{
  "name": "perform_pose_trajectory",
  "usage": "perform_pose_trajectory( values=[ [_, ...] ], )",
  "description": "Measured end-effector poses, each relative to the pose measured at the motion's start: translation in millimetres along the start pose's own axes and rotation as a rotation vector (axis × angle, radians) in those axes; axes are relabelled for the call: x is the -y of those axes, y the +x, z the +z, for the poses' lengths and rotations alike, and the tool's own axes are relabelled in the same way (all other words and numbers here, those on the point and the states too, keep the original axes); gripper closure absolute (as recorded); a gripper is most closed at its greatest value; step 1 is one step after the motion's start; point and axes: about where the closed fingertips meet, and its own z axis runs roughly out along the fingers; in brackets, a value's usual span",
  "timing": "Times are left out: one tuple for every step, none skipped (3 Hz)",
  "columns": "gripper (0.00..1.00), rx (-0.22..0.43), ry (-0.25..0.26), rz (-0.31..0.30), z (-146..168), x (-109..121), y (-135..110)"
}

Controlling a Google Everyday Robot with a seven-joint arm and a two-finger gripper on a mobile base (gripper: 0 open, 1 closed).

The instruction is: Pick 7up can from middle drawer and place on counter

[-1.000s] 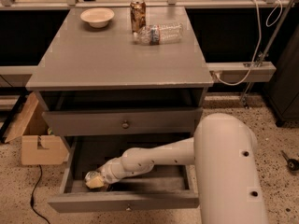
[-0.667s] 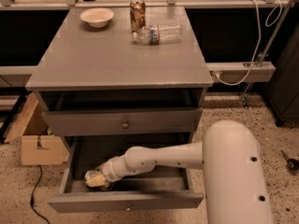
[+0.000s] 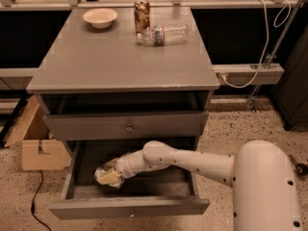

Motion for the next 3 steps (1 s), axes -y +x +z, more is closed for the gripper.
perform_pose_trajectory(
  values=[
    [1.00, 0.002, 0.001, -0.049, -27, 5, -10],
    [1.00, -0.002, 0.062, -0.072, -57, 1, -15],
    [1.00, -0.001, 0.075, -0.075, -57, -3, -14]
  ],
)
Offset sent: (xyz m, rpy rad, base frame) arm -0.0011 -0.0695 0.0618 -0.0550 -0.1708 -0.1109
